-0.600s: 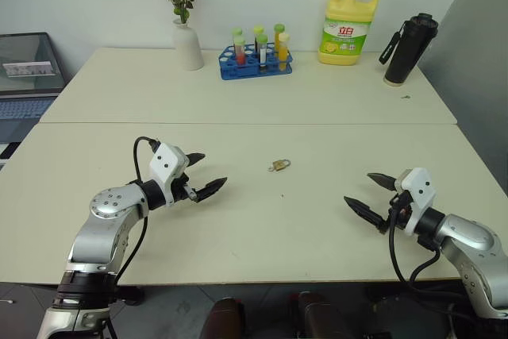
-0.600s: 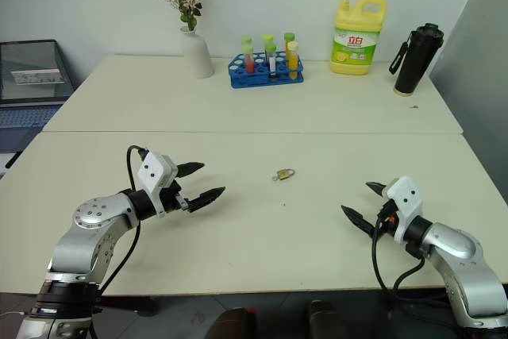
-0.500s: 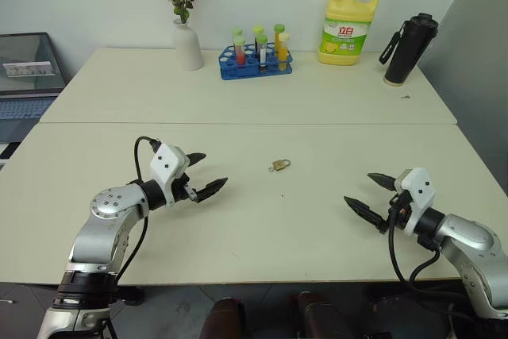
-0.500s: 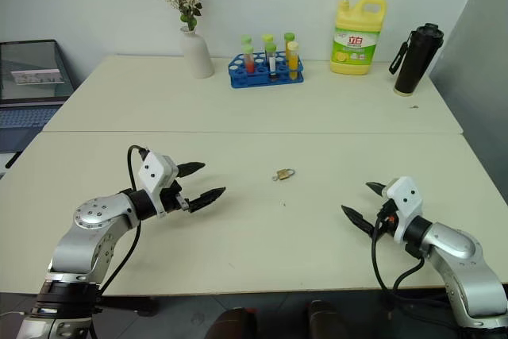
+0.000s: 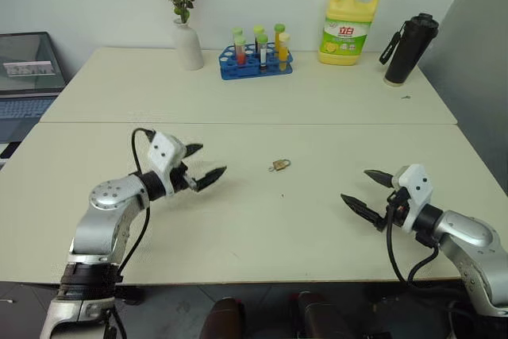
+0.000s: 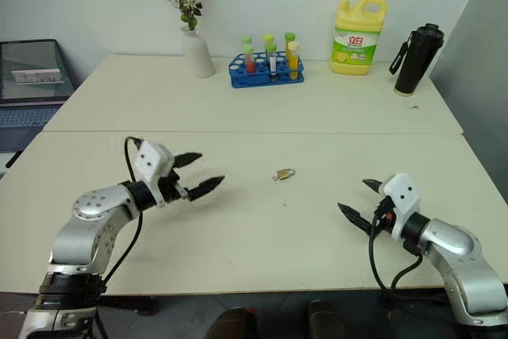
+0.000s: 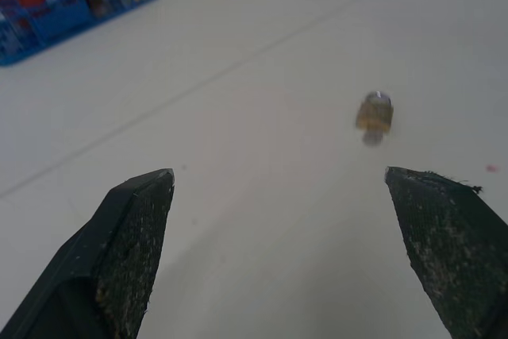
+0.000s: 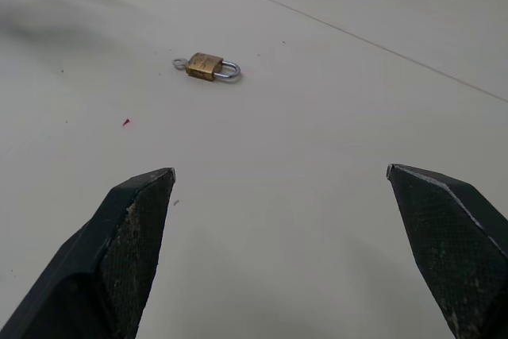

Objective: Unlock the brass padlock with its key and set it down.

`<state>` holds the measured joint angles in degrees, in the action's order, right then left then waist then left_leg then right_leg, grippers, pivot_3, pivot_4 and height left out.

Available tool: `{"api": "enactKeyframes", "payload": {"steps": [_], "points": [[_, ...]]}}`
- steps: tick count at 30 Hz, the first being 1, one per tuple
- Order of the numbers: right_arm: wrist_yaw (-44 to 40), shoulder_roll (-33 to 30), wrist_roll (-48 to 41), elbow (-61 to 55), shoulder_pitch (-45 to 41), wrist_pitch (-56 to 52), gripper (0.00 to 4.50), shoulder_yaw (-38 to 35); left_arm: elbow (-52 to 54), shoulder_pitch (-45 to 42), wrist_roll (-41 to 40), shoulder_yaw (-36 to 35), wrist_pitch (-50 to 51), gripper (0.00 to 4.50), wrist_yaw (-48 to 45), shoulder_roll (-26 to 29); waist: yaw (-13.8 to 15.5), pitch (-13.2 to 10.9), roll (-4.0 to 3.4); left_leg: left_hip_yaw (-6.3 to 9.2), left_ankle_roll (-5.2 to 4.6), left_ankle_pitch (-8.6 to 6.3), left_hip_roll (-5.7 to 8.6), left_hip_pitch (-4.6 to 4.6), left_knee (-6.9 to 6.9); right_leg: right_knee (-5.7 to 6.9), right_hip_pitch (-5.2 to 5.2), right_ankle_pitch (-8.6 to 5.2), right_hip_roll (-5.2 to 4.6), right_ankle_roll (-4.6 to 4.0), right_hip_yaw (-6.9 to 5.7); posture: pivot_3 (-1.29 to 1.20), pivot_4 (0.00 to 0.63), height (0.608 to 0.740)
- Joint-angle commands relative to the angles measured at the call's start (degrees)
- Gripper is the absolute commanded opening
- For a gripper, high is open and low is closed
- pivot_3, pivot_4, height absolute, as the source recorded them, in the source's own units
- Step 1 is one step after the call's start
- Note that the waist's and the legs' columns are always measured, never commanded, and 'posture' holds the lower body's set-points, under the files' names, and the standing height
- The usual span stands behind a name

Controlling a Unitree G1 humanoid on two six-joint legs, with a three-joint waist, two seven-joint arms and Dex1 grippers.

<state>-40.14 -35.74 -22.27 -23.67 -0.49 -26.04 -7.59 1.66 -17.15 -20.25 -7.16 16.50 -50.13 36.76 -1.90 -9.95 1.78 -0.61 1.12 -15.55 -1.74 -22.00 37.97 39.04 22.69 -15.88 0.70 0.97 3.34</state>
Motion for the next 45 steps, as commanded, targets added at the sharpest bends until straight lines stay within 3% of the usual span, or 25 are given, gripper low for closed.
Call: {"api": "enactKeyframes", "payload": {"steps": [1,7,11,19,22,31,40,45], "points": [[-1.43,-1.76,-1.10,-3.02,-2.95,-1.84,4.50,1.44,2.74,0.32,-1.38,-0.41,-1.37,4.47,-4.17,2.37,-0.09,0.00,-0.01,-0.01,0.00,0.00,0.00,0.00,-0.02,0.00,0.02,0.00,0.01,0.00,0.02,0.00,0.150,0.740],[-4.33,-4.53,2.66,-0.31,-15.30,-7.30,4.50,11.76,0.46,-1.51,-1.34,0.68,-3.38,4.47,-13.44,7.94,-0.09,-0.06,-0.01,0.00,0.00,0.00,0.00,-0.01,0.01,0.00,0.04,-0.02,0.01,0.01,0.00,0.00,0.150,0.740],[-9.57,-4.92,4.27,4.00,-23.62,-7.09,4.50,17.83,-0.49,-2.70,-1.88,0.98,-2.91,4.47,-15.44,8.76,0.03,-0.06,0.00,0.02,-0.01,0.00,0.01,-0.02,0.00,-0.02,0.05,-0.01,0.02,-0.01,-0.04,0.00,0.150,0.740],[-15.29,0.72,11.28,19.52,-37.70,-0.85,4.50,27.10,0.39,-0.27,-1.39,1.45,-2.87,4.47,-18.09,10.74,0.08,-0.06,0.01,0.19,0.00,0.00,-0.01,-0.90,0.14,0.04,0.78,0.11,-0.04,-0.25,-0.30,0.00,0.150,0.740],[-14.70,6.83,15.64,34.38,-45.26,4.00,4.50,29.81,0.86,0.99,-1.44,1.03,-3.26,4.47,-17.00,9.83,-0.05,-0.07,-0.01,0.30,0.00,0.01,-0.01,-0.94,0.12,0.05,0.80,0.14,-0.08,-0.31,-0.69,0.00,0.150,0.740],[-18.51,16.82,22.62,62.67,-58.18,16.68,4.50,31.82,5.51,5.25,-1.80,0.90,-2.12,4.47,-13.03,8.09,0.09,-0.10,-0.05,0.44,0.00,0.01,0.00,-0.99,0.08,0.05,0.80,0.13,-0.23,-0.42,-0.83,0.00,0.150,0.740],[-26.43,18.30,28.67,78.99,-65.11,28.48,4.50,32.78,7.98,7.50,-1.99,0.07,-1.81,4.47,-11.83,8.68,0.03,-0.12,-0.08,0.48,0.01,0.01,0.04,-0.95,0.07,0.06,0.75,0.13,-0.31,-0.42,-0.87,0.00,0.150,0.740],[-25.69,19.27,31.03,84.59,-67.40,32.07,4.50,32.22,8.20,8.33,-1.67,0.36,-2.42,4.47,-11.24,8.40,0.00,-0.12,-0.09,0.49,0.01,0.01,0.03,-0.95,0.08,0.09,0.75,0.13,-0.31,-0.43,-0.87,0.00,0.150,0.740]]}}
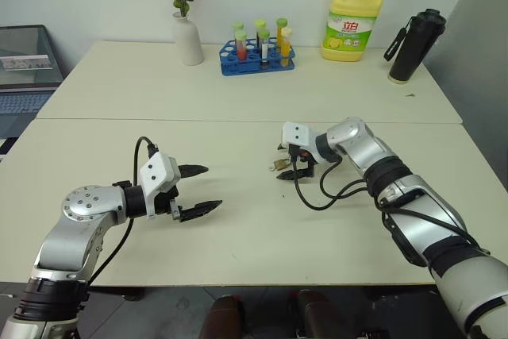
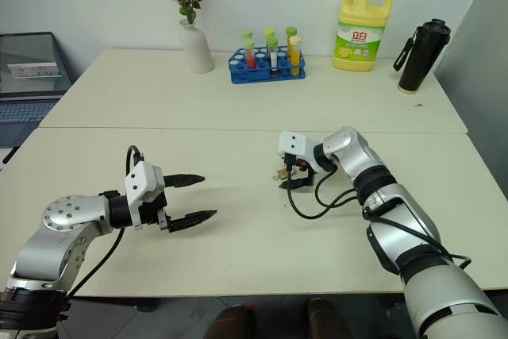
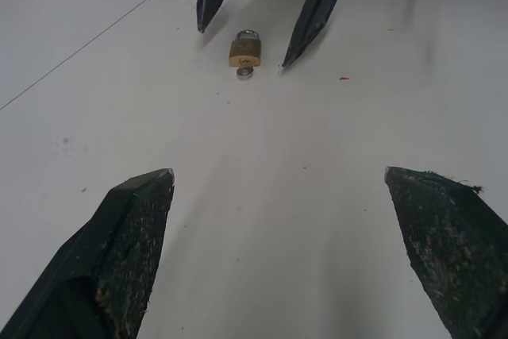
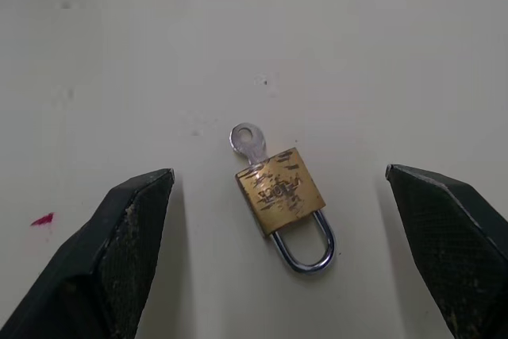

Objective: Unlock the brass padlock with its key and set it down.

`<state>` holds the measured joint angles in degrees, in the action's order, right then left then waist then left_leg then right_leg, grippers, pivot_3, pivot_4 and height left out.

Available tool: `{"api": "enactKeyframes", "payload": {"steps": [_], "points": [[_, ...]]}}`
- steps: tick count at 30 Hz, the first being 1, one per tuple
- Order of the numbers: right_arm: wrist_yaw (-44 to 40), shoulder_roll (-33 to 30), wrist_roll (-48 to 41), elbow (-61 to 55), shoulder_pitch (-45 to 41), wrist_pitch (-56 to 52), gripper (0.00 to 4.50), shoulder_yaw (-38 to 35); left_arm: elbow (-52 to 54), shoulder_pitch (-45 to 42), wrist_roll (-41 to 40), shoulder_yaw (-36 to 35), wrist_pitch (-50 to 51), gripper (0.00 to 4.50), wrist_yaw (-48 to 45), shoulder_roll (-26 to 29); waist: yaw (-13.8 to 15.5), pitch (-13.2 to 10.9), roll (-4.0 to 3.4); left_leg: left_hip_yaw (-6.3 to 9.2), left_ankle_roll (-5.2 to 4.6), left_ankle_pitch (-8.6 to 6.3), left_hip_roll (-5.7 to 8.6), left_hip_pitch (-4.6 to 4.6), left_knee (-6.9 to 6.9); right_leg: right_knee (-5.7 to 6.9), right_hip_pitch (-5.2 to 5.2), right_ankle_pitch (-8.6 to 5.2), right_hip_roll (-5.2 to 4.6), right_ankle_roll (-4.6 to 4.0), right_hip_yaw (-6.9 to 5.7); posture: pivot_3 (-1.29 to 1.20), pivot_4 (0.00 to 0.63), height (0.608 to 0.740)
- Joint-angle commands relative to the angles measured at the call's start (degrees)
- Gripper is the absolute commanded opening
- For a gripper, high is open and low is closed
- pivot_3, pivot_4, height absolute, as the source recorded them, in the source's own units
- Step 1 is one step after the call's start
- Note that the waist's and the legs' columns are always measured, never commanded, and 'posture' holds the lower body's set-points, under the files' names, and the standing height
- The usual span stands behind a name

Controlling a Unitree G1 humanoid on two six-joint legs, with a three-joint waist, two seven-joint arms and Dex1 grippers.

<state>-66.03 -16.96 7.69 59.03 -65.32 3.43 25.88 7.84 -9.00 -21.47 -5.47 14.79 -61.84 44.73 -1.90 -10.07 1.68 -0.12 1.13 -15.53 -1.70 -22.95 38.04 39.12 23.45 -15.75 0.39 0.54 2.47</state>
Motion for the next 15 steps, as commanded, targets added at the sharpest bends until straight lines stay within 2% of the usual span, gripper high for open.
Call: {"api": "enactKeyframes", "payload": {"steps": [1,12,15], "points": [[0.27,0.82,1.17,2.50,-2.73,3.17,4.50,-1.54,2.02,0.19,-0.40,-1.28,-0.73,4.47,0.60,0.36,0.00,0.00,0.00,0.00,0.00,0.00,0.00,0.01,0.00,0.01,0.00,0.00,0.00,0.00,0.00,0.00,0.150,0.740],[1.46,3.45,4.66,8.18,-3.71,4.54,4.50,-1.77,-0.02,-1.53,0.34,-0.09,-1.68,4.47,0.32,0.00,0.00,0.00,0.00,0.00,0.01,0.00,0.00,0.03,0.01,0.05,0.00,0.00,-0.01,-0.01,0.00,0.00,0.150,0.740],[1.92,3.48,6.44,9.82,-4.11,4.18,3.90,-1.40,-0.44,-1.92,0.38,0.23,-1.93,4.50,0.16,-0.09,-0.01,0.00,0.00,0.00,0.01,0.01,0.00,0.07,0.01,0.11,-0.01,0.00,0.00,-0.01,0.00,0.00,0.150,0.740]]}}
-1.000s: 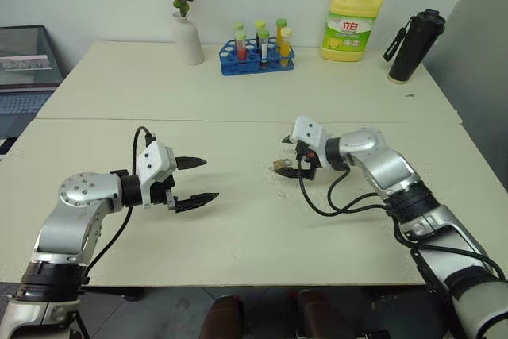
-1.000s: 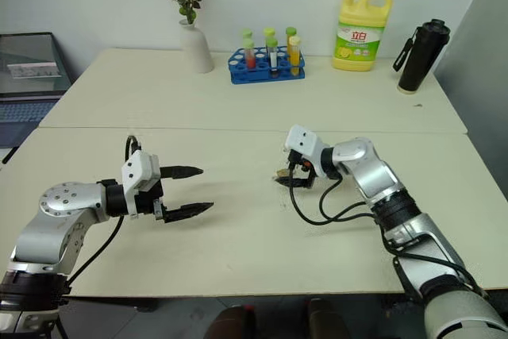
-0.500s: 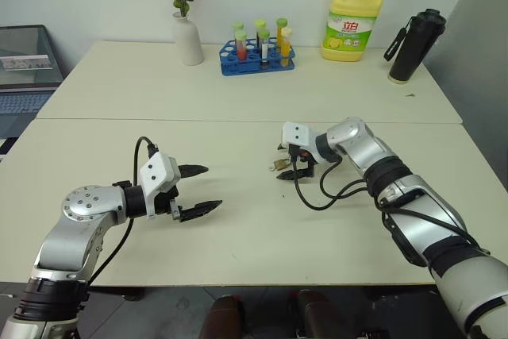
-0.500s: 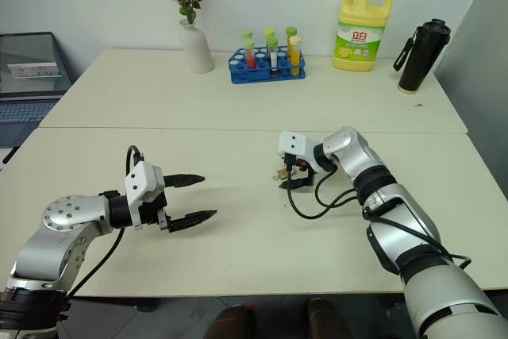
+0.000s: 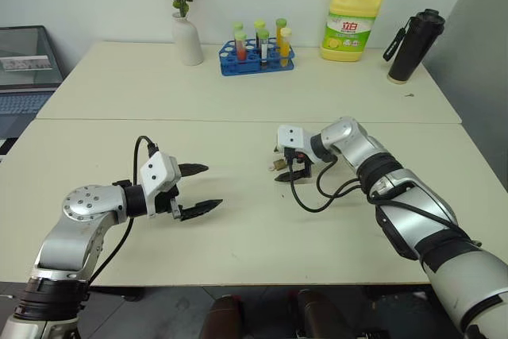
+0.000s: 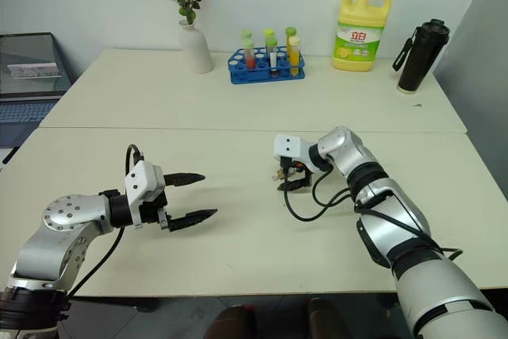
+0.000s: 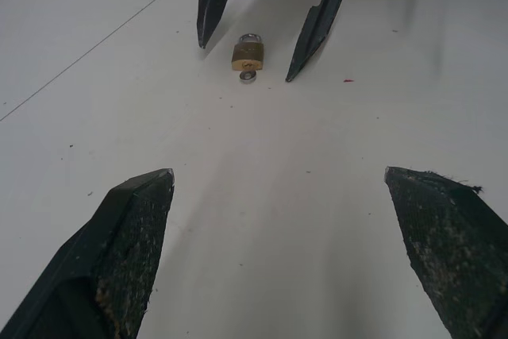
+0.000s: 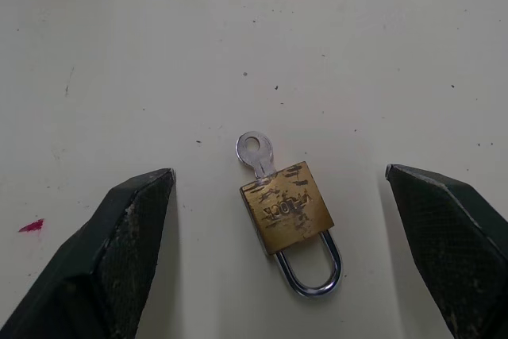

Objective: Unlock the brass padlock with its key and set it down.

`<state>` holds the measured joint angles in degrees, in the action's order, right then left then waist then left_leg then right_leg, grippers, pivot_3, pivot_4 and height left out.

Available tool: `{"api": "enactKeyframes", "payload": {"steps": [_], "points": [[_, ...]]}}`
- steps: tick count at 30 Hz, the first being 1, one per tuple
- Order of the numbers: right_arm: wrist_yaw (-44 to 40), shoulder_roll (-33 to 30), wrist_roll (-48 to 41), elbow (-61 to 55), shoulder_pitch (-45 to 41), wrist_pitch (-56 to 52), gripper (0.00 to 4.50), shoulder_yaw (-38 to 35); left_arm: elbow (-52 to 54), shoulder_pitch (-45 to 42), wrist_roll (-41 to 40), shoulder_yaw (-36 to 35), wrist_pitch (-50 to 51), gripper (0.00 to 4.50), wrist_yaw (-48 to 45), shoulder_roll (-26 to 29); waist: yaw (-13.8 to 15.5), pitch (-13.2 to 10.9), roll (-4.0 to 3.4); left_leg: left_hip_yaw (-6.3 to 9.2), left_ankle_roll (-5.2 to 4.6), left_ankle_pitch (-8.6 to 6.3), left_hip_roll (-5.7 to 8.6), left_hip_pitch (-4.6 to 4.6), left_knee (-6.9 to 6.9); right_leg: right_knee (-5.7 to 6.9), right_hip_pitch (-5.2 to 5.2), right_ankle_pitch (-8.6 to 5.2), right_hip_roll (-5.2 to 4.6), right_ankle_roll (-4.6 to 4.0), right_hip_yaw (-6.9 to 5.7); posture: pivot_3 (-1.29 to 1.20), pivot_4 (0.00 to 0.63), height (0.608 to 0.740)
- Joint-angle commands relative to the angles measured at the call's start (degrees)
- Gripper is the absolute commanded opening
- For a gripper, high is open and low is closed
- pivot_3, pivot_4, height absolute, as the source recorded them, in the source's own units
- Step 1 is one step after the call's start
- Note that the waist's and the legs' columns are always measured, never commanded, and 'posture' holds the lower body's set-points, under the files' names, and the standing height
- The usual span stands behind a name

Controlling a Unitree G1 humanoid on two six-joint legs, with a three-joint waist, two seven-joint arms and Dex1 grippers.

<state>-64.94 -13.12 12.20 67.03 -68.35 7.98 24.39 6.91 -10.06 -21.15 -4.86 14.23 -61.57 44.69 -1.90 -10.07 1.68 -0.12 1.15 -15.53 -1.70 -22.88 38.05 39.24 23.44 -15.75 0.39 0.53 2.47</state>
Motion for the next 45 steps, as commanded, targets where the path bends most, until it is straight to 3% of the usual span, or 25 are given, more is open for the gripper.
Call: {"api": "enactKeyframes", "payload": {"steps": [1,9,15,23,26,31,34,38,45], "points": [[0.73,-0.39,2.29,2.23,-1.17,-0.54,3.60,0.06,0.34,-0.96,0.08,-0.30,-1.46,4.50,-0.14,-0.06,-0.01,0.00,0.00,-0.01,0.00,0.00,0.00,0.01,0.00,0.04,0.00,0.00,0.00,0.00,0.00,0.00,0.150,0.740],[-0.40,-0.74,4.64,2.99,-0.60,-2.28,0.91,0.65,0.00,-0.80,0.18,-0.08,-2.06,4.50,-0.16,-0.29,0.17,0.00,0.00,0.05,0.12,0.08,0.07,0.18,0.07,0.39,-0.08,-0.01,-0.01,-0.03,0.00,0.00,0.150,0.740],[0.23,-1.47,4.62,1.95,0.11,-3.16,0.90,-0.28,-0.23,-0.63,0.24,0.01,-2.35,4.50,-0.14,-0.53,0.22,0.00,0.00,0.08,0.13,0.09,0.09,0.22,0.09,0.44,-0.13,-0.02,-0.01,-0.04,-0.02,0.00,0.150,0.740],[-2.31,-5.29,0.52,-8.33,4.43,-6.61,0.90,-4.30,-3.03,-3.04,1.00,1.42,-2.92,4.50,-0.74,-1.61,0.29,-0.01,-0.01,0.12,0.13,0.09,0.10,0.16,0.12,0.41,-0.12,-0.02,-0.03,-0.04,-0.06,0.00,0.150,0.740],[-3.29,-9.00,-1.41,-20.07,10.14,-10.70,0.90,-6.07,-3.55,-4.27,0.92,2.12,-2.93,4.50,-1.04,-2.11,0.30,-0.01,-0.01,0.14,0.13,0.09,0.08,0.15,0.10,0.41,-0.10,-0.03,-0.02,-0.05,-0.06,0.00,0.150,0.740],[-4.06,-19.44,-4.51,-61.41,30.15,-25.22,0.90,-11.07,-0.59,-3.86,-0.21,3.31,-1.63,4.50,-1.01,-3.11,1.22,-0.06,-0.10,0.33,0.13,0.08,0.10,-0.08,0.06,0.16,-0.09,-0.06,-0.06,-0.05,-0.21,0.00,0.150,0.740],[-2.33,-21.51,-6.08,-76.57,38.46,-35.23,0.90,-12.28,1.68,-3.49,-1.09,3.87,-0.50,4.50,-1.35,-3.48,0.72,-0.08,-0.13,0.24,0.12,0.08,0.08,-0.10,0.05,0.10,-0.06,-0.06,-0.04,-0.04,-0.13,0.00,0.150,0.740],[3.01,-21.06,-5.77,-84.48,45.06,-42.95,0.90,-11.92,2.95,-4.26,-1.28,5.14,0.37,4.50,-2.02,-4.07,0.02,-0.08,-0.12,0.24,0.13,0.08,0.05,0.08,0.04,0.23,-0.13,-0.06,0.06,-0.03,-0.10,0.00,0.150,0.740],[8.12,-20.03,-7.16,-87.85,47.75,-48.89,0.90,-10.29,2.47,-5.27,-1.10,6.15,0.48,4.50,-3.19,-3.99,0.04,-0.08,-0.12,0.22,0.18,0.17,0.00,0.14,0.08,0.27,-0.13,-0.09,0.35,0.01,-0.04,0.00,0.150,0.740]]}}
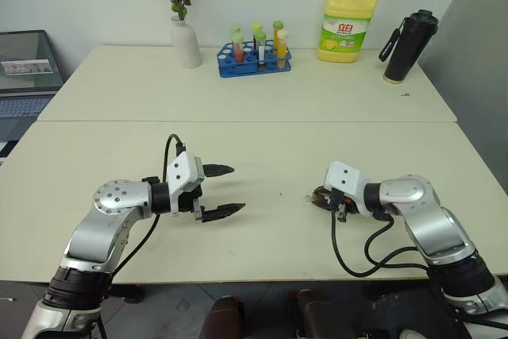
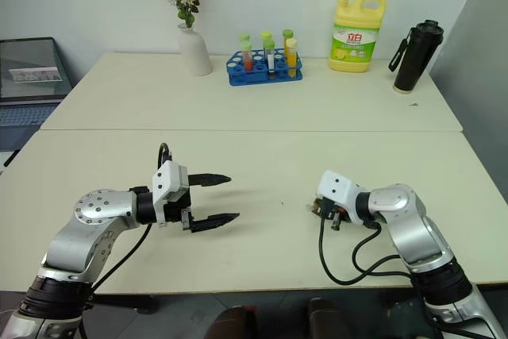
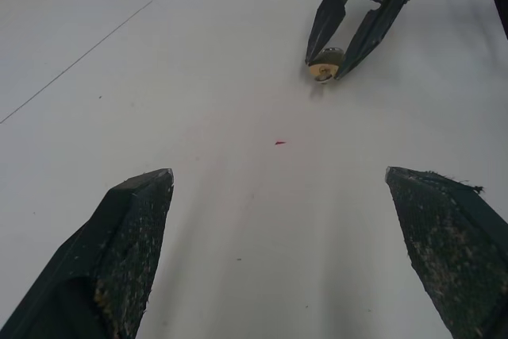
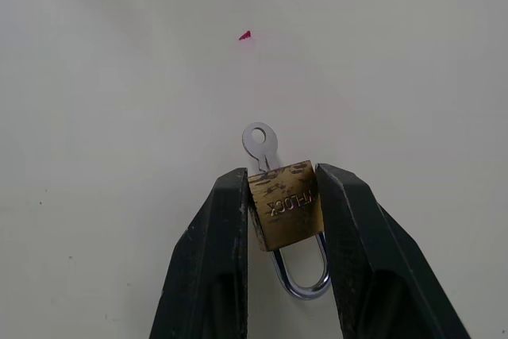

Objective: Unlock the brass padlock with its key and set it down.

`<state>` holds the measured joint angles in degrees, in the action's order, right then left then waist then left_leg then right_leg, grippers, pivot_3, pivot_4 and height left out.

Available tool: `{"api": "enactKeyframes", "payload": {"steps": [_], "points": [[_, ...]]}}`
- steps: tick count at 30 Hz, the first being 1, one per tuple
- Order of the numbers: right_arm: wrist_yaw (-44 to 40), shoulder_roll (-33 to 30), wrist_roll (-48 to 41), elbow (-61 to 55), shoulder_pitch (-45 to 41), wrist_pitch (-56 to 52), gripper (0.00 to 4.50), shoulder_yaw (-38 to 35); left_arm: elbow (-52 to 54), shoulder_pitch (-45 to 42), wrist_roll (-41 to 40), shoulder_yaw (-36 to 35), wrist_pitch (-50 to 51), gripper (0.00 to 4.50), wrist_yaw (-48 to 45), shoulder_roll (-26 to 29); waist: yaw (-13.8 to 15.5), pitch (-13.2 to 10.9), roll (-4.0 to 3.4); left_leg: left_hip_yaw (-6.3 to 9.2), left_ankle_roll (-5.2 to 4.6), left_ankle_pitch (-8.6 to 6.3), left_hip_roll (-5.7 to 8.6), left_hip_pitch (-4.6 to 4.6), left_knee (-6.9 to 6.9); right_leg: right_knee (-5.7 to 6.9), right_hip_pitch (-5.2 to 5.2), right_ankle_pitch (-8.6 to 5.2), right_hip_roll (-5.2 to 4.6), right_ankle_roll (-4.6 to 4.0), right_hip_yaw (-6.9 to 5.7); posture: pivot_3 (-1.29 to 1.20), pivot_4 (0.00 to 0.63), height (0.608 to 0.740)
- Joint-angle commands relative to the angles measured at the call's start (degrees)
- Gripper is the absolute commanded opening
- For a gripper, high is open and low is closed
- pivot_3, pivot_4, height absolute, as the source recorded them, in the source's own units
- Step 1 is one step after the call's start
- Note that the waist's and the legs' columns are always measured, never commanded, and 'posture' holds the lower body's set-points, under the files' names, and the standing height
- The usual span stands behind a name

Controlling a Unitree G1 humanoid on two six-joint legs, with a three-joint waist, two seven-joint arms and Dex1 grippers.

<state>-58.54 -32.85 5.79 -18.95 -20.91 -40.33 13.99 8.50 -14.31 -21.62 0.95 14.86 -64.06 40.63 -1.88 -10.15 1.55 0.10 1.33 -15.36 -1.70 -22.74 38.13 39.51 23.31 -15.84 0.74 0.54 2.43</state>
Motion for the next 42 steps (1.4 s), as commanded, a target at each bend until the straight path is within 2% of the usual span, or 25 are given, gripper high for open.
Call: {"api": "enactKeyframes", "payload": {"steps": [1,10,16,28,35,38,42], "points": [[2.49,-0.44,-0.74,-1.37,0.54,-0.47,0.90,0.22,0.89,-1.02,-0.62,0.31,-0.07,4.50,-0.65,-0.01,0.05,0.00,0.00,-0.01,0.00,0.00,0.01,-0.01,0.00,-0.01,0.00,0.00,0.01,0.00,0.00,0.00,0.150,0.740],[4.06,-2.46,-3.93,-5.96,2.88,-2.98,4.08,-0.67,2.73,0.76,-1.11,0.90,0.76,4.50,-0.57,-0.16,0.11,0.00,0.01,0.02,0.00,-0.01,0.03,-0.08,-0.02,-0.07,0.00,0.01,0.00,-0.02,0.03,0.00,0.150,0.740],[5.23,-3.26,-8.68,-9.74,4.74,-8.66,4.08,-3.36,2.84,0.84,-1.25,1.38,0.94,4.50,-1.60,0.14,0.13,0.01,0.01,0.06,0.00,-0.01,0.01,-0.08,-0.02,-0.07,0.00,0.01,0.00,-0.02,0.01,0.00,0.150,0.740],[3.45,-5.04,-9.58,4.89,-3.90,-2.79,4.08,2.72,1.34,-0.46,-0.21,3.13,0.20,4.50,-2.78,-0.19,0.05,0.00,0.02,0.01,-0.01,-0.01,0.01,-0.06,-0.02,-0.07,0.00,0.01,0.06,-0.02,0.03,0.00,0.150,0.740],[1.66,-5.19,-10.09,8.46,-5.97,-0.88,4.08,4.32,2.11,0.48,0.07,3.38,0.14,4.50,-2.34,-0.52,0.08,0.01,0.02,0.01,-0.01,-0.01,0.02,-0.07,-0.02,-0.08,0.00,0.02,0.05,-0.03,0.03,0.00,0.150,0.740],[1.34,-5.95,-9.57,9.28,-5.54,0.49,3.48,4.87,2.12,0.50,0.21,3.48,0.07,4.50,-2.22,-0.70,0.08,0.01,0.02,0.01,-0.01,-0.01,0.01,-0.07,-0.01,-0.07,0.00,0.02,0.05,-0.03,0.03,0.00,0.150,0.740],[1.33,-6.59,-8.69,9.00,-5.36,2.53,2.12,5.61,1.99,0.34,0.22,3.53,0.17,4.50,-1.97,-0.87,0.09,0.01,0.02,0.01,-0.01,-0.01,0.01,-0.06,-0.01,-0.06,0.00,0.02,0.05,-0.03,0.03,0.00,0.150,0.740]]}}
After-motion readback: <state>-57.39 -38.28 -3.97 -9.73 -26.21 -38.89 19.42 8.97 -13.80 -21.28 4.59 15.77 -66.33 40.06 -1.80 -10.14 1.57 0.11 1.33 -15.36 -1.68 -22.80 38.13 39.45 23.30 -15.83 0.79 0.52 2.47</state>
